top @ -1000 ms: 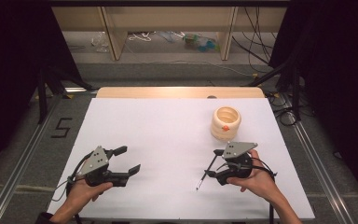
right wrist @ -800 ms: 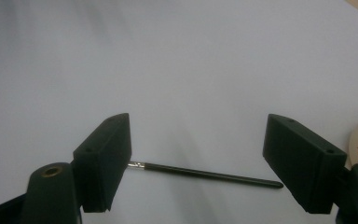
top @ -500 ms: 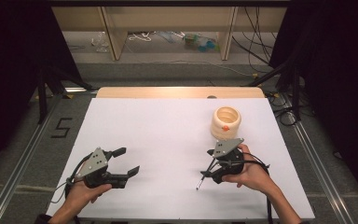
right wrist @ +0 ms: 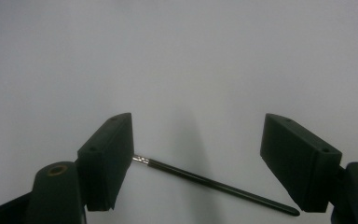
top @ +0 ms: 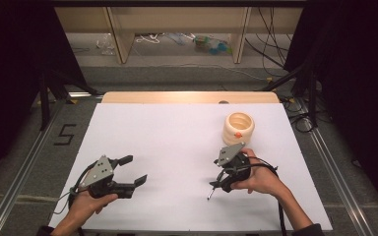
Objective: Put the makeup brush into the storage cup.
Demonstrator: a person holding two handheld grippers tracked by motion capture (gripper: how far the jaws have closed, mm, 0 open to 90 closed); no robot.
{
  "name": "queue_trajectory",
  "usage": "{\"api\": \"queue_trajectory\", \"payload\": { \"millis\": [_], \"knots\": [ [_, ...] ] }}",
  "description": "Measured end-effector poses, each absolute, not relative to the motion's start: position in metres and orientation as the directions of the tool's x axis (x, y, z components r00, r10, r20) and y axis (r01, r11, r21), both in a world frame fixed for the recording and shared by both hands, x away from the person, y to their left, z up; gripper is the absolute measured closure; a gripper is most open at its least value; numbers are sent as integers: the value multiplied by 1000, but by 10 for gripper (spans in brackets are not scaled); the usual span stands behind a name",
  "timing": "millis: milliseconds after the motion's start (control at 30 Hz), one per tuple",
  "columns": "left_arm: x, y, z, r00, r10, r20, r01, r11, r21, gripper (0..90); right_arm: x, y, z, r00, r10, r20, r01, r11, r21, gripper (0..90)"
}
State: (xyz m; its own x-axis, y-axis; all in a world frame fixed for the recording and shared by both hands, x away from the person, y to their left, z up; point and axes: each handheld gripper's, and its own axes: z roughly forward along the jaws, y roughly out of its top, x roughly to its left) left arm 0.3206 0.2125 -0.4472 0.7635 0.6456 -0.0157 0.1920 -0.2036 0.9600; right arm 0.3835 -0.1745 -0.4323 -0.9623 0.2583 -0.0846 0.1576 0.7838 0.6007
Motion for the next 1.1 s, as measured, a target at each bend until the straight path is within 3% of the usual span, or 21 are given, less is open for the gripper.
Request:
{"api": "queue_trajectory", "payload": {
  "millis": [1100],
  "knots": [
    [321, 213, -446, 766, 643, -12, 188, -207, 960, 182, 396, -160, -454, -989, 128, -73, 89, 913, 397, 304]
  ]
}}
